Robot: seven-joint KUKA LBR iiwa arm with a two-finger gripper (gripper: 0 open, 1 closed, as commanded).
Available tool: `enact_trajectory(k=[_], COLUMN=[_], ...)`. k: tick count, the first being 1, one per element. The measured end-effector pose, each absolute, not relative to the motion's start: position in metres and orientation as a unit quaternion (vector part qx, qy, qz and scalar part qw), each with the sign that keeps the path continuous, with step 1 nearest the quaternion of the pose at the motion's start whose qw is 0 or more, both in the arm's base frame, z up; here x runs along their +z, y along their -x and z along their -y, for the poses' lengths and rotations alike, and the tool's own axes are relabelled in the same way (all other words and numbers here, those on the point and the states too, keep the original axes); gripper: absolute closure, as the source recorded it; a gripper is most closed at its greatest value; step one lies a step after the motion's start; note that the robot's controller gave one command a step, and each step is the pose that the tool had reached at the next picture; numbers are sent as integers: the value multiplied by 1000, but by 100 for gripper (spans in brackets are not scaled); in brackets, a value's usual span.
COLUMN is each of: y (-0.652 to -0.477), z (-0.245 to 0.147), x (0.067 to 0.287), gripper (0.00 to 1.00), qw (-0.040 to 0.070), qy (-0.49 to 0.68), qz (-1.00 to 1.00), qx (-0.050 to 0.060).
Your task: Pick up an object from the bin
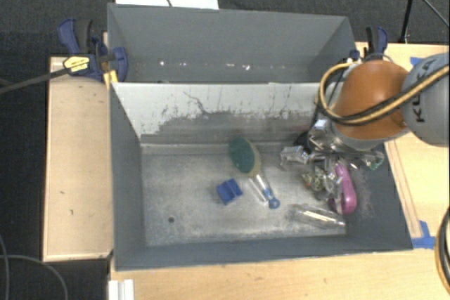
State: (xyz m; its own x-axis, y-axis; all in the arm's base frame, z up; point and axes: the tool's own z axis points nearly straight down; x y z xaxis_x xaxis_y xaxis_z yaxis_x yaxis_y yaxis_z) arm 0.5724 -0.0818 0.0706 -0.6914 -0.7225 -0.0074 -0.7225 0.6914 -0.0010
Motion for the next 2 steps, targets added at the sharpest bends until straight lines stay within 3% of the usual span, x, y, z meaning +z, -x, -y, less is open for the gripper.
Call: enact_trajectory(k=[1, 2], y=[-565, -566], z=[115, 117], x=[74, 77], gripper=[0, 100], qw=[1, 2], qy=[519, 517], qz=[-855, -856], qx=[9, 8])
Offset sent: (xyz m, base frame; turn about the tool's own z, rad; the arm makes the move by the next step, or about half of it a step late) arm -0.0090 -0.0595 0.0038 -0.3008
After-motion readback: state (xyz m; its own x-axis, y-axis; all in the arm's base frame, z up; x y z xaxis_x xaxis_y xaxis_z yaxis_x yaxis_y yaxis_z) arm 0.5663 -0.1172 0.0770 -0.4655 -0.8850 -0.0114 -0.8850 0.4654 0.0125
